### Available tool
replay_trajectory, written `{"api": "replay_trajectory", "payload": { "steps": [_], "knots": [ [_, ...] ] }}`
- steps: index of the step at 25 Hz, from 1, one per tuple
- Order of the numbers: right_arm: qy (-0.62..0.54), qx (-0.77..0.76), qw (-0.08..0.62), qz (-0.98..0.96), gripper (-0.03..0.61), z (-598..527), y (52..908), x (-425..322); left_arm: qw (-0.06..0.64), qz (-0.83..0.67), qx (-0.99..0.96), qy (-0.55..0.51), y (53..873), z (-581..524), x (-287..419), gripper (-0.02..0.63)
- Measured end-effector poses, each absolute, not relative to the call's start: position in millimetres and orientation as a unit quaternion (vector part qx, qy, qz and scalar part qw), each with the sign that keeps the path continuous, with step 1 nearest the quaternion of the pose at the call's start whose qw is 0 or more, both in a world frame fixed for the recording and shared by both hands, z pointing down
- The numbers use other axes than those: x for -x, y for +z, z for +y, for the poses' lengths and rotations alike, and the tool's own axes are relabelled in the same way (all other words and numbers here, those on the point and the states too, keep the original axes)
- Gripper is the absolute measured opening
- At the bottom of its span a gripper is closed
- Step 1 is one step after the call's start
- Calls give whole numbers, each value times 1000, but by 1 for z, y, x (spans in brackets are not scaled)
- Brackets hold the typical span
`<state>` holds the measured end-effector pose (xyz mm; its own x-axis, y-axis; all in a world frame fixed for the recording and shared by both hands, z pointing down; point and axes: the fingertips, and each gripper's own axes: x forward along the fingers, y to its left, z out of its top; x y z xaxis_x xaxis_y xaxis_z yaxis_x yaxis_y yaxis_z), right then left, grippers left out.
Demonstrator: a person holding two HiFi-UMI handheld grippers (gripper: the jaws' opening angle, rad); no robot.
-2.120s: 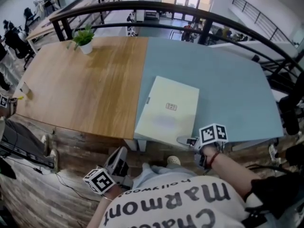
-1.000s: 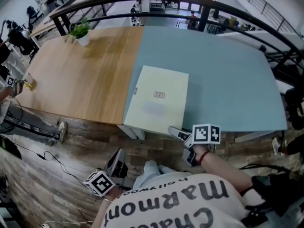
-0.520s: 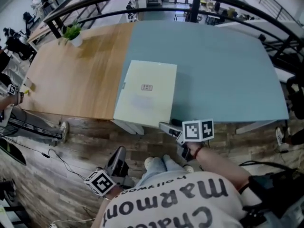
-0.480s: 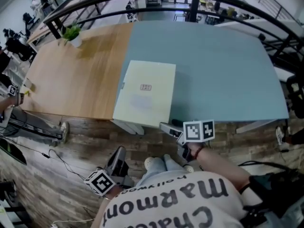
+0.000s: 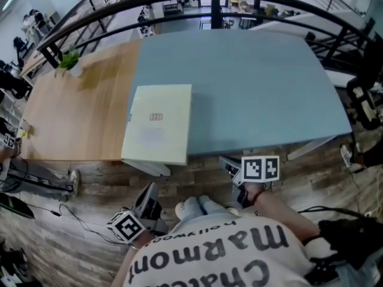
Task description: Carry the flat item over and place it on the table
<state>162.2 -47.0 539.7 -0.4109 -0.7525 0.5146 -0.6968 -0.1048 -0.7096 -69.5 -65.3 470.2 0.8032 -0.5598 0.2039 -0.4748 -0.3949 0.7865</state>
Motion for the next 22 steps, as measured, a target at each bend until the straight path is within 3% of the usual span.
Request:
{"api": "replay_trajectory", "payload": {
  "steps": [22],
  "knots": [
    [-442,555,5,705,41,58,519,-254,454,-287,-842,-48,474,23,-25,3]
  ]
}}
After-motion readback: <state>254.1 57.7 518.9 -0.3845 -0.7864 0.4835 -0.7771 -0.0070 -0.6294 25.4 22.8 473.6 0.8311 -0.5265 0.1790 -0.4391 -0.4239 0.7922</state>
